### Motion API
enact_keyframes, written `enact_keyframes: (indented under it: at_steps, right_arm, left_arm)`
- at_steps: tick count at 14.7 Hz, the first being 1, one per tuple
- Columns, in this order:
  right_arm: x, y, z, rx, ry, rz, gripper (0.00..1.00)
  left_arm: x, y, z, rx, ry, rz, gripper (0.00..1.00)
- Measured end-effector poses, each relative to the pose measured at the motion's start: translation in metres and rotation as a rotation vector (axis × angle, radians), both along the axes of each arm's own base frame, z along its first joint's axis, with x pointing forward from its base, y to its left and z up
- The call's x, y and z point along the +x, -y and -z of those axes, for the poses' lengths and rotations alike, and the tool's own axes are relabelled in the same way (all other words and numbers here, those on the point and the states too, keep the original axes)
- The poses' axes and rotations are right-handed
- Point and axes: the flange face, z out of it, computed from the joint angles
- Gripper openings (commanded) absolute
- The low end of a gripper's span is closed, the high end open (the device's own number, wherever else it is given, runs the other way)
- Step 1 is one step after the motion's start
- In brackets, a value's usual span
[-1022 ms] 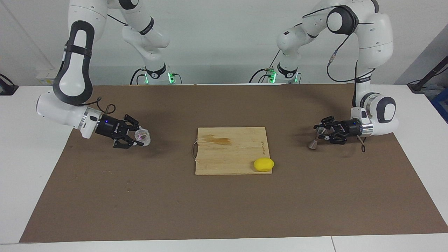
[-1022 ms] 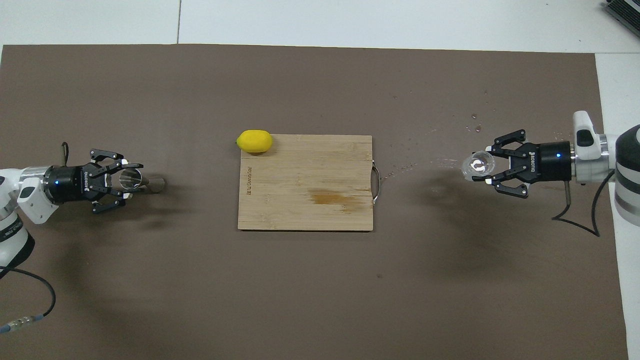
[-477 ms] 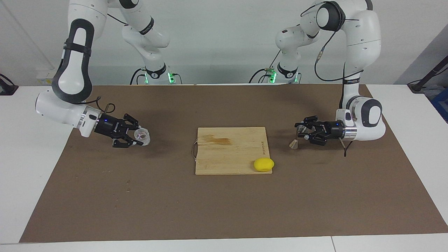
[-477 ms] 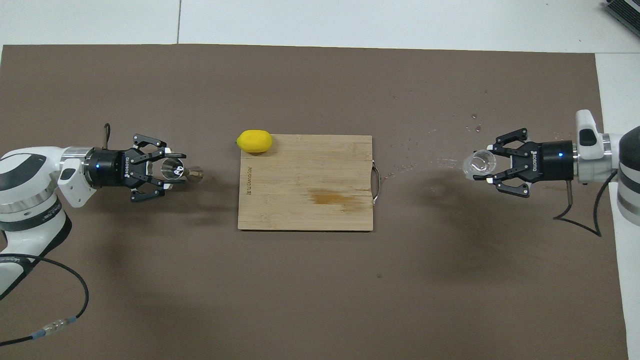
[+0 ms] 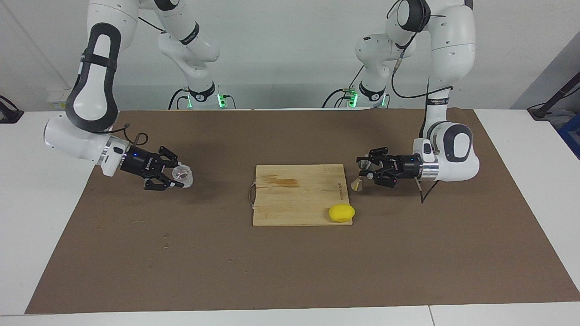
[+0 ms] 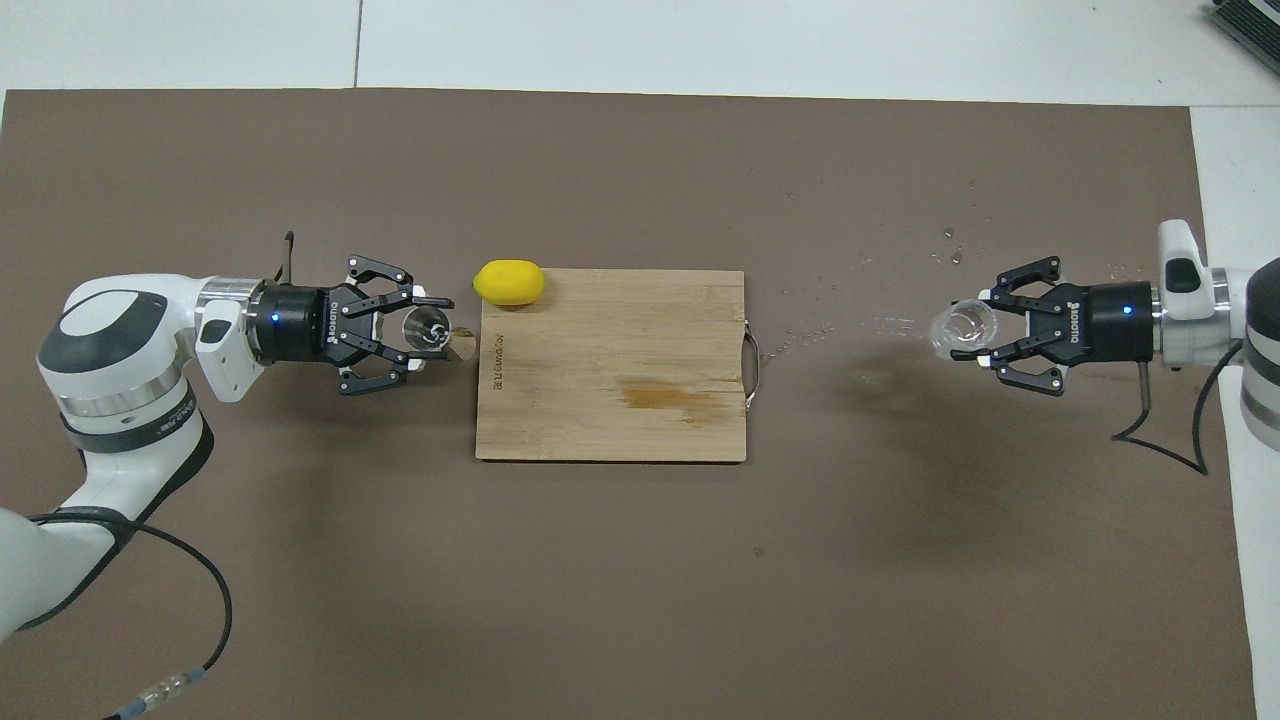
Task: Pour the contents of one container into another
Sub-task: 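Carry the metal cup with the left gripper onto the cutting board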
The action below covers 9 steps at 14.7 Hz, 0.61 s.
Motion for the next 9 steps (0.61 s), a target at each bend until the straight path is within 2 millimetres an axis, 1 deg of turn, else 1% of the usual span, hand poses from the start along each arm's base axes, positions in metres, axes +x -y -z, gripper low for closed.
enact_keyframes:
  at_steps: [4,5,9]
  right_arm:
    - [-0.001,-0.001,0.000,0.004,-0.004,-0.004,0.00]
    - [-0.001,-0.001,0.000,0.004,-0.004,-0.004,0.00]
    - [-0.003,0.005,0.000,0.011,-0.009,0.001,0.00]
  left_arm:
    - [-0.013,0.059,-0.004,0.013,-0.029,-0.006,0.22]
    - [-0.016,0.070,-0.005,0.021,-0.038,-0.005,0.22]
    - [-0.029,0.100,-0.006,0.036,-0.062,-0.043,0.21]
